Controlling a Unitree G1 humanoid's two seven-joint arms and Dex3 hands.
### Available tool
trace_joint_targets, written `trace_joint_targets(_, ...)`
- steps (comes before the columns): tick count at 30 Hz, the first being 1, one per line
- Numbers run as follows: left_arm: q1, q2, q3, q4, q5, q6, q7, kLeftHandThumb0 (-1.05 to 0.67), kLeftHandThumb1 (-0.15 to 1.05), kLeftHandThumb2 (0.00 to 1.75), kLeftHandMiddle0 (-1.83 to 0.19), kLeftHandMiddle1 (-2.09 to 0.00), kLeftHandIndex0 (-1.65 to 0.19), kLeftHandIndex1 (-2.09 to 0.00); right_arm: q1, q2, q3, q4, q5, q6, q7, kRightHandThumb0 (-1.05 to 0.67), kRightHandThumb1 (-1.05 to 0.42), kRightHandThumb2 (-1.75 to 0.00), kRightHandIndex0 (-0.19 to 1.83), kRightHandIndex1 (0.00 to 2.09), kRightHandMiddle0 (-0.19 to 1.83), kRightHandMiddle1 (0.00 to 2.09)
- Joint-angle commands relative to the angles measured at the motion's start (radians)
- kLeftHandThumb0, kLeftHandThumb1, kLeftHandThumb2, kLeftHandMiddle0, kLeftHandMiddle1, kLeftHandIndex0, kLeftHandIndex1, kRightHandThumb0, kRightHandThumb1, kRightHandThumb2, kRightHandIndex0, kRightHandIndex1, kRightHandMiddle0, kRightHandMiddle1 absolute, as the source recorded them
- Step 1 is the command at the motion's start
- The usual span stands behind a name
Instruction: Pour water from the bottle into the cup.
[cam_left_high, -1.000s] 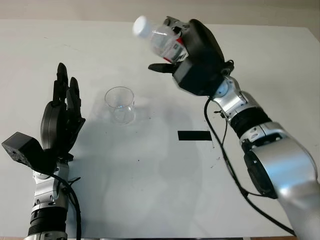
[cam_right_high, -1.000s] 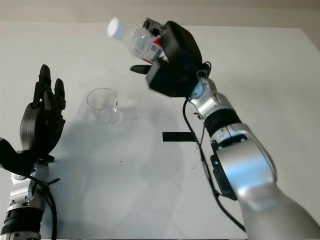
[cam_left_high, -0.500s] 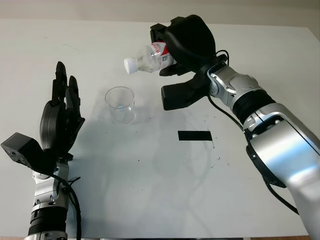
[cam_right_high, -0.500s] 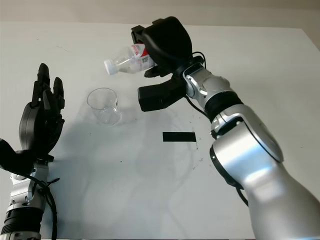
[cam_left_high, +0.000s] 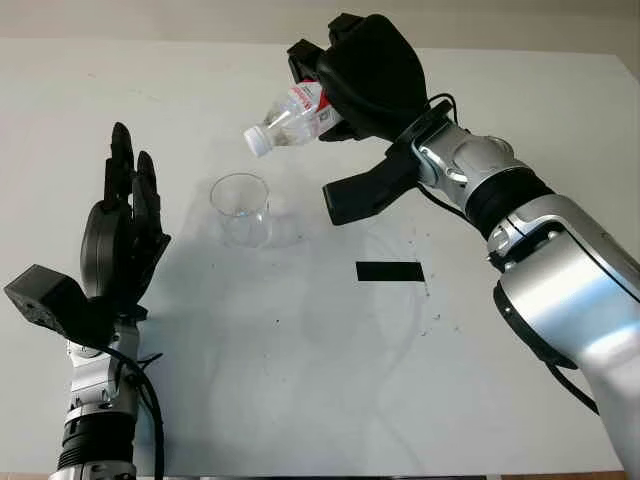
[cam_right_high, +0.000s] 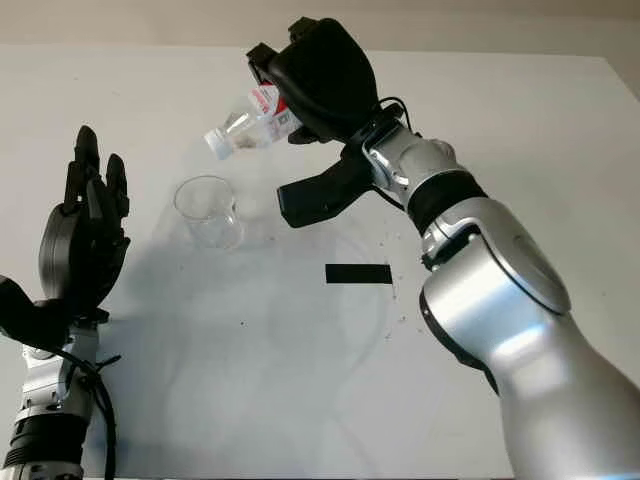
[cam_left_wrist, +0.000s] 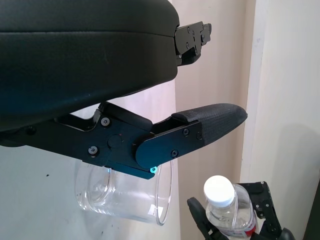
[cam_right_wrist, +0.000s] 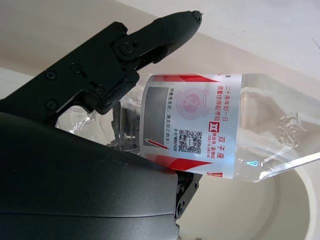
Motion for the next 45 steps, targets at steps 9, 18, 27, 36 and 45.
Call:
trace_joint_targets(9, 0.013, -0.023, -0.007, 0.015, 0.014, -0.017, 0.02, -0.71, 1.05, 0.73, 0.19, 0.0, 0.19, 0.0, -0.048, -0.006, 0.054, 0.006, -0.038, -0.008, -0.066, -0.44, -1.05, -0.19, 1.23, 2.09, 0.62, 2.09)
trace_joint_targets(18, 0.014, -0.028, -0.008, 0.008, 0.005, -0.01, 0.02, -0.71, 1.05, 0.72, 0.19, 0.0, 0.19, 0.0, -0.063, -0.011, 0.143, 0.01, -0.132, 0.023, -0.147, -0.49, -1.05, -0.31, 1.29, 2.09, 0.83, 2.09)
trace_joint_targets(27, 0.012, -0.026, -0.009, 0.015, 0.01, -0.019, 0.024, -0.71, 1.05, 0.72, 0.19, 0.0, 0.19, 0.0, -0.05, -0.007, 0.113, 0.014, -0.087, -0.002, -0.141, -0.48, -1.05, -0.31, 1.26, 2.09, 0.83, 2.09)
trace_joint_targets(36, 0.01, -0.025, -0.012, 0.018, 0.014, -0.012, 0.03, -0.71, 1.05, 0.73, 0.19, 0.0, 0.19, 0.0, -0.021, 0.006, -0.001, 0.008, 0.053, -0.06, -0.098, -0.46, -1.05, -0.23, 1.2, 2.09, 0.83, 2.09)
trace_joint_targets(45, 0.013, -0.023, -0.009, 0.017, 0.008, -0.016, 0.024, -0.71, 1.05, 0.72, 0.19, 0.0, 0.19, 0.0, 0.07, 0.085, -0.412, -0.019, 0.55, -0.185, 0.259, -0.39, -1.05, -0.29, 1.37, 2.09, 1.07, 2.09)
